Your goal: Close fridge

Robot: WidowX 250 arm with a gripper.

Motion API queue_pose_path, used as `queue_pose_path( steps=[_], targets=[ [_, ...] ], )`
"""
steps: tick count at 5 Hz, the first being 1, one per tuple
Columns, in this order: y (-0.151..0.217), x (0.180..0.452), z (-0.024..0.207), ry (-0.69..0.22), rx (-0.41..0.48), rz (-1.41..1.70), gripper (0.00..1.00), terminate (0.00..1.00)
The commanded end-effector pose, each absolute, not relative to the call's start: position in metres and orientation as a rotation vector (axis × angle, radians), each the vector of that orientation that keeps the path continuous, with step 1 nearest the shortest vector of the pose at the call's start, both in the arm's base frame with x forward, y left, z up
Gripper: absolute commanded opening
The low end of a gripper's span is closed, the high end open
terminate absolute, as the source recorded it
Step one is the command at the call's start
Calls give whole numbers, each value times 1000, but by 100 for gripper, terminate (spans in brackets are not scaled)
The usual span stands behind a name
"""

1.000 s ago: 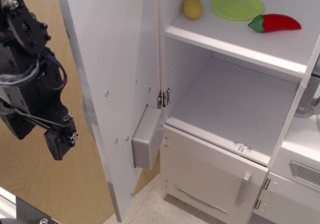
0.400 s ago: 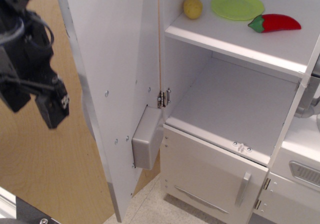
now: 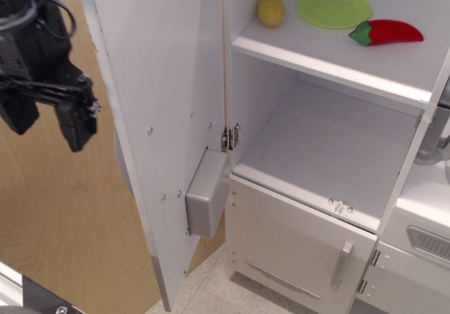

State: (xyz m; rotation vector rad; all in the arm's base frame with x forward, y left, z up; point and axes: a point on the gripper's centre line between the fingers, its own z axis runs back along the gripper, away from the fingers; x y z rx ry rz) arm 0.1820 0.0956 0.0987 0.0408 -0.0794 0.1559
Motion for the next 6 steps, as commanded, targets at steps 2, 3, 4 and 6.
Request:
queue_pose_path(
  steps=[2, 3, 4, 6],
  targets=[
    [45, 215, 101, -49, 83, 114, 100, 0],
    [27, 227, 105, -53, 79, 108, 100, 0],
    [10, 253, 110, -53, 67, 118, 100, 0],
    [-5, 286, 111, -75, 71, 154, 100, 0]
  ],
)
